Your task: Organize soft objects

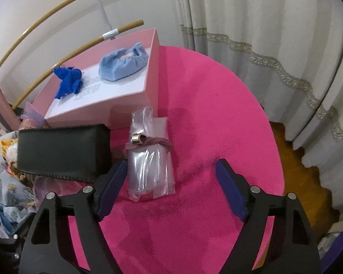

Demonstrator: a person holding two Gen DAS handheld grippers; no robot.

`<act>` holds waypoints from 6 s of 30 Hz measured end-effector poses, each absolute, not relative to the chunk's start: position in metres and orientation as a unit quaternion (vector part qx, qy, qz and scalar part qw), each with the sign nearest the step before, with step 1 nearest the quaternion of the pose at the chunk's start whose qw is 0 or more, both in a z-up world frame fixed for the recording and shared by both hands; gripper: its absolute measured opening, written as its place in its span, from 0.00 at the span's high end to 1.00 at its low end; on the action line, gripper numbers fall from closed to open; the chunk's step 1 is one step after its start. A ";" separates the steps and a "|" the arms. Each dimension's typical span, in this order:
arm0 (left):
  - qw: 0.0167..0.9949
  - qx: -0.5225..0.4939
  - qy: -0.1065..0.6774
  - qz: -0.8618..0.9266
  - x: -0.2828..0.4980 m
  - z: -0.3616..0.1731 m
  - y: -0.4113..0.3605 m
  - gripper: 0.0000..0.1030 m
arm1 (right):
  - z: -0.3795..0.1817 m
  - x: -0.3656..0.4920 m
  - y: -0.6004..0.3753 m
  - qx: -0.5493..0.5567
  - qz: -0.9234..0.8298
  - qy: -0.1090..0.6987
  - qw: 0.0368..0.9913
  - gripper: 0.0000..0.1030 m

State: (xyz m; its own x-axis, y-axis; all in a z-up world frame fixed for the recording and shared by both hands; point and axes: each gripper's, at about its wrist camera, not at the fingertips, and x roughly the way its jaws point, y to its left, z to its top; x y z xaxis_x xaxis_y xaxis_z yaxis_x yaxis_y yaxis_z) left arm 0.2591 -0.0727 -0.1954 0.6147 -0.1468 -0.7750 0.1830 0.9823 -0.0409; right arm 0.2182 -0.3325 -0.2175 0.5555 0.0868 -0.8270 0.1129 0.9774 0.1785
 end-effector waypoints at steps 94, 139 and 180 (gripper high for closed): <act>0.919 0.029 0.387 -0.074 0.443 -0.032 -0.073 0.39 | -0.107 0.366 -0.252 0.035 0.076 0.488 0.869 0.84; 0.943 0.042 0.327 -0.040 0.357 -0.022 -0.065 0.00 | -0.076 0.306 -0.277 0.103 0.056 0.417 0.901 0.00; 0.964 0.027 0.265 -0.022 0.102 -0.105 -0.007 0.00 | -0.108 0.102 -0.232 0.044 0.008 0.327 0.944 0.00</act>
State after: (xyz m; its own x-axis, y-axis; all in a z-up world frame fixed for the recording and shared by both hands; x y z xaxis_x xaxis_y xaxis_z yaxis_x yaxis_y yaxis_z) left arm 0.1016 -0.0072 -0.1048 0.8588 -0.0284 -0.5116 0.0571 0.9976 0.0404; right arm 0.1023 -0.2318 -0.1081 0.7856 0.0436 -0.6171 0.0143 0.9960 0.0886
